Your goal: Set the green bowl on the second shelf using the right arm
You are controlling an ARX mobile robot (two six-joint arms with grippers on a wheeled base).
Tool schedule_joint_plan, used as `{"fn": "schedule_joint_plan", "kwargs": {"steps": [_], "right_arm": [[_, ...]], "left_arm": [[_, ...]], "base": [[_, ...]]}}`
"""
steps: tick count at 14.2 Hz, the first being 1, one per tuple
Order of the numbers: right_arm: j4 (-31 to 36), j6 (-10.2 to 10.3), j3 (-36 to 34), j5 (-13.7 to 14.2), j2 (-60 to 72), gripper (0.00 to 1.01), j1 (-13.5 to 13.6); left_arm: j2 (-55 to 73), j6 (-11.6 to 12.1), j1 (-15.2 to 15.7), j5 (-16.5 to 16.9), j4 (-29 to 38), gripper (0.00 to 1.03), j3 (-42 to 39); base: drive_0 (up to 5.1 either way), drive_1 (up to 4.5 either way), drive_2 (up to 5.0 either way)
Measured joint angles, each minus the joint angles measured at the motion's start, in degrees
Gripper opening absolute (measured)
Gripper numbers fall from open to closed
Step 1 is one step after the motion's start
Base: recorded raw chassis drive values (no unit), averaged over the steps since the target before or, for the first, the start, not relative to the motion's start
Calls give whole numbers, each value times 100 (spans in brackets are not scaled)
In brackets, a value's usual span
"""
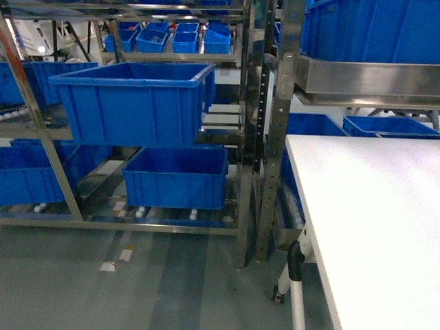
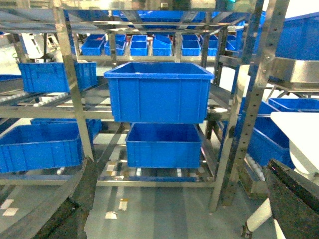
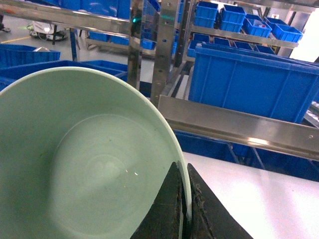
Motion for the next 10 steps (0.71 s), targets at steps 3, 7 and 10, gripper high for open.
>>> {"fn": "schedule_joint_plan", "kwargs": {"steps": [3, 7, 10], "right_arm": [[17, 0, 0, 2, -2, 2, 0], [33, 0, 0, 0, -11, 2, 0], [2, 0, 0, 0, -2, 2, 0]], "left_arm": [[0, 0, 0, 0, 2, 98, 0], [0, 0, 0, 2, -15, 98, 0], [0, 0, 0, 0, 2, 98, 0]], "base": [[-493, 248, 248], [-493, 248, 248], [-488, 251, 251]]}}
